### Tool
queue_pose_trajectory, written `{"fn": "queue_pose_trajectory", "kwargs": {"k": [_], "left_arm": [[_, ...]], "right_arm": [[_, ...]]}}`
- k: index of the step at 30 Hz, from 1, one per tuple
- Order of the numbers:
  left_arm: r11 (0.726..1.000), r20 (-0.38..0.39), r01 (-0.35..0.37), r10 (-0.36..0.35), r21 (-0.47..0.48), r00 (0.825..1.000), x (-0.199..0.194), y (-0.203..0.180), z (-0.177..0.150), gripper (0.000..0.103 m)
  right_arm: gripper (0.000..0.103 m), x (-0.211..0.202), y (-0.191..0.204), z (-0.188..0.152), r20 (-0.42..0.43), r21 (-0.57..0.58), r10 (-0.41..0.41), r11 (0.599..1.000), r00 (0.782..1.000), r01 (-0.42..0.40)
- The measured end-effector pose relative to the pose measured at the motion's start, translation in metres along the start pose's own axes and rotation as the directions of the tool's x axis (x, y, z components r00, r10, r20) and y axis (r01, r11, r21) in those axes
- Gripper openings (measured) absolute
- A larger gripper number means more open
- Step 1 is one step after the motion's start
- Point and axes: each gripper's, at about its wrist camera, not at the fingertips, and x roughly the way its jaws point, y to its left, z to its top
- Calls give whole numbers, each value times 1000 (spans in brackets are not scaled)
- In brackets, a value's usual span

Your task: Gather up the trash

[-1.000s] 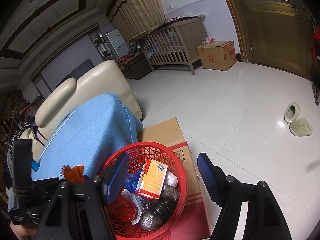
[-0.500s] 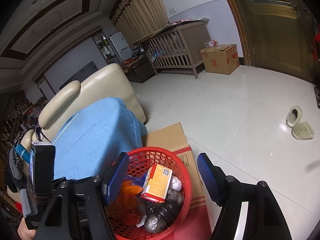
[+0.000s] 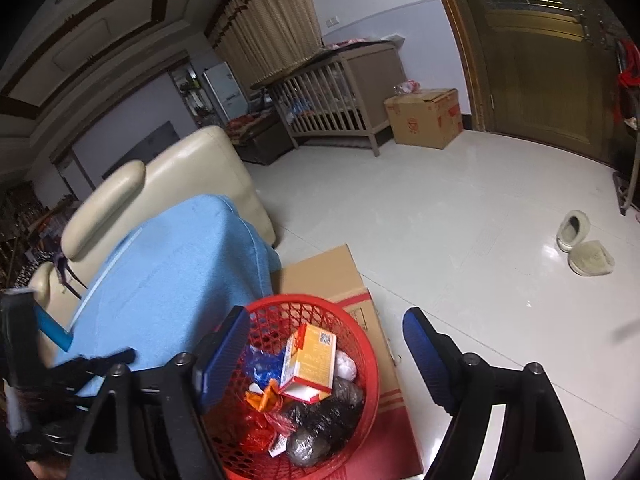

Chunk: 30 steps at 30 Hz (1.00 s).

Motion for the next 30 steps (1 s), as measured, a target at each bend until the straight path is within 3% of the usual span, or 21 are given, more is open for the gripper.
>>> {"fn": "queue_pose_trajectory", "kwargs": {"k": [5, 9, 14, 22, 30], "left_arm": [[999, 63, -28, 30, -42, 998, -31, 32, -16, 74], [990, 106, -32, 47, -135, 993, -51, 62, -37, 77], [972, 104, -4, 29, -235, 994, -60, 89, -62, 77], [959, 131, -38, 77, -281, 988, -75, 111, -93, 78], [952, 142, -51, 98, -303, 985, -79, 119, -101, 78]], "right_arm": [[86, 6, 31, -16, -60, -96, -7, 995, 998, 1], [88, 8, 65, -31, -76, -166, -21, 986, 997, 8], [96, 5, 102, -55, -69, -215, -65, 975, 995, 48], [99, -7, 140, -96, -18, -280, -128, 953, 992, 117], [99, -11, 155, -113, -27, -312, -100, 946, 995, 87]]}}
